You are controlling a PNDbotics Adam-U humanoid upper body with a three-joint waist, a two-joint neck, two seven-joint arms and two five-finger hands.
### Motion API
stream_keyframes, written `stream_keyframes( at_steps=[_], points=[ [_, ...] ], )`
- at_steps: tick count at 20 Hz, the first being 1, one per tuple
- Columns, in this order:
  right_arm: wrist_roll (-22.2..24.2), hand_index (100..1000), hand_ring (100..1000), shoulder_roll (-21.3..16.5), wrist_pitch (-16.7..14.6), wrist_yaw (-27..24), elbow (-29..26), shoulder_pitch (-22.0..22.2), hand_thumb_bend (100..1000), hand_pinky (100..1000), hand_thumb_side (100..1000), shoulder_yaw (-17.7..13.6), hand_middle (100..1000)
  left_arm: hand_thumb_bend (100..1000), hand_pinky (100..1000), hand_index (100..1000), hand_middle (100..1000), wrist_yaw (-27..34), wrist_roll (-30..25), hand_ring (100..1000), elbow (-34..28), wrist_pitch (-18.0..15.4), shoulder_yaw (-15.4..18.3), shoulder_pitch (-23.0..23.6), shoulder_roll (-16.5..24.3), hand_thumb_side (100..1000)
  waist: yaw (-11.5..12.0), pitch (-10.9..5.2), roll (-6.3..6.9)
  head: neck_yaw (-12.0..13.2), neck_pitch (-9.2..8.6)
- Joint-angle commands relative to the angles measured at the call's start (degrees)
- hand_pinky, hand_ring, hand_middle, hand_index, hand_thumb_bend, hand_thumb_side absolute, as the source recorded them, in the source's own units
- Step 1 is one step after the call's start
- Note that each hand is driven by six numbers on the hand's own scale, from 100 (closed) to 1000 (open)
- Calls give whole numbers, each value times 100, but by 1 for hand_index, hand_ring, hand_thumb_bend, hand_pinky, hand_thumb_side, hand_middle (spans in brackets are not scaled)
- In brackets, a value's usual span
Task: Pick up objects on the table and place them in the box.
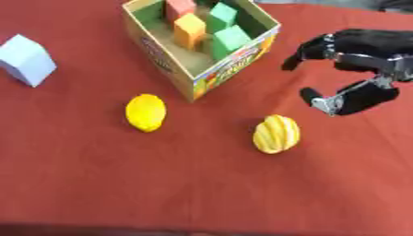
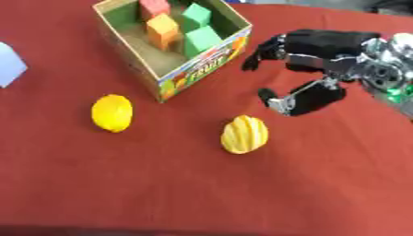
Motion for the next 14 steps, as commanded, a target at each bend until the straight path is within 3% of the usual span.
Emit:
stream_keyframes(
  at_steps=[1, 7, 8, 9, 13, 14],
  points=[
    [-43, 881, 888, -48, 200, 118, -83, -20, 100, 859, 316, 49, 777, 100, 755, 814, 543, 21, -23, 568, -88, -6, 4, -49, 65, 504, 3, -120, 25, 14, 7],
    [113, 893, 907, 132, 401, 162, -83, 31, 100, 868, 411, 299, 798, 100, 755, 814, 542, 54, -28, 567, -88, -10, -9, -50, 39, 508, -11, -93, 8, 21, 19],
    [166, 894, 910, 162, 423, 176, -83, 54, 100, 870, 391, 335, 801, 100, 755, 814, 542, 59, -30, 567, -88, -9, -12, -50, 36, 498, -13, -88, 7, 21, 19],
    [217, 896, 913, 188, 441, 187, -83, 77, 100, 871, 435, 366, 803, 100, 755, 814, 542, 64, -32, 567, -88, -8, -13, -49, 33, 509, -15, -83, 7, 23, 18],
    [404, 910, 928, 275, 399, 241, -83, 140, 105, 877, 398, 441, 820, 100, 755, 814, 542, 82, -39, 567, -88, -14, -19, -48, 24, 511, -22, -63, 5, 23, 23],
    [445, 913, 930, 294, 385, 275, -83, 152, 146, 878, 362, 448, 822, 100, 754, 814, 542, 85, -40, 567, -88, -12, -20, -47, 20, 511, -23, -57, 4, 22, 24]
  ],
)
